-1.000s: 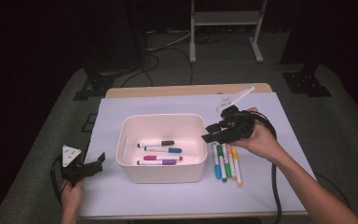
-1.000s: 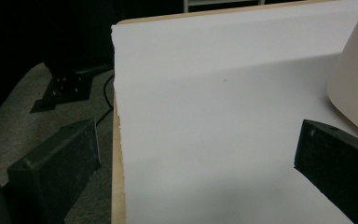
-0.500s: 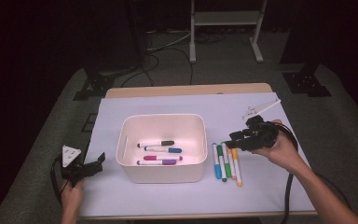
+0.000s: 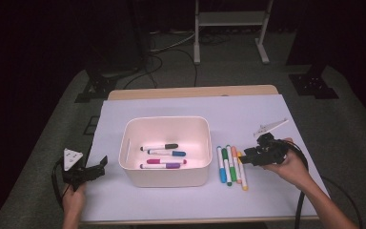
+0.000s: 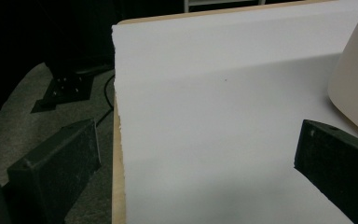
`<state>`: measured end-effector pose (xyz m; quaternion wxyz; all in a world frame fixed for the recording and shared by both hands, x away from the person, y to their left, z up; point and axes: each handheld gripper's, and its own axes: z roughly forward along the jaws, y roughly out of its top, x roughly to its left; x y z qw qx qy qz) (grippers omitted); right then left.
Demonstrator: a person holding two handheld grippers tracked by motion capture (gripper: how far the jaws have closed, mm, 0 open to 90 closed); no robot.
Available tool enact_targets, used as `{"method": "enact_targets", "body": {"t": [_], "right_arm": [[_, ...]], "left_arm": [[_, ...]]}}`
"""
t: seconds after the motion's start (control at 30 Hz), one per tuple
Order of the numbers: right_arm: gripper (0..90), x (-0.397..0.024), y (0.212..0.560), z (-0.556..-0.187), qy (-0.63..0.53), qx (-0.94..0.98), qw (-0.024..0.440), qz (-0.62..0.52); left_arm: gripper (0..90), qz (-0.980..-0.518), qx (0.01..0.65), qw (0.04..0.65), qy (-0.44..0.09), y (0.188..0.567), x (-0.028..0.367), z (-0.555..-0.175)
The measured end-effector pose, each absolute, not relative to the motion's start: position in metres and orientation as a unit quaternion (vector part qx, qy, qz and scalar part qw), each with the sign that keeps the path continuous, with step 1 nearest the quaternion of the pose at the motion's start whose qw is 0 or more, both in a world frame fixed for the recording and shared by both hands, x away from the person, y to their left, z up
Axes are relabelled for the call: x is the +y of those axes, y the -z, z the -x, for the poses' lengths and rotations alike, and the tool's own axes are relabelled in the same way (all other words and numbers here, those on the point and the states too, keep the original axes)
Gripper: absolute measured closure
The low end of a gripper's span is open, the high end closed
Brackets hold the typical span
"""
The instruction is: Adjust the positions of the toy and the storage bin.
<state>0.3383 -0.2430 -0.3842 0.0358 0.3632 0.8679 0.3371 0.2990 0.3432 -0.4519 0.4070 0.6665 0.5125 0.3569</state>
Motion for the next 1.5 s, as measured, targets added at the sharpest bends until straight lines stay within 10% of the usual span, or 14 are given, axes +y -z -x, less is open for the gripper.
{"method": "enact_targets", "body": {"t": [0.97,1.5], "right_arm": [[56.4,-0.261,0.434,-0.333,-0.282,0.860,0.088,-0.415],[75.7,-0.277,0.438,-0.324,-0.257,0.845,0.132,-0.449]], "left_arm": [[0.0,-0.667,0.512,0.407,-0.358,0.452,0.343,-0.299],[0.0,-0.666,0.512,0.407,-0.358,0.452,0.342,-0.299]]}}
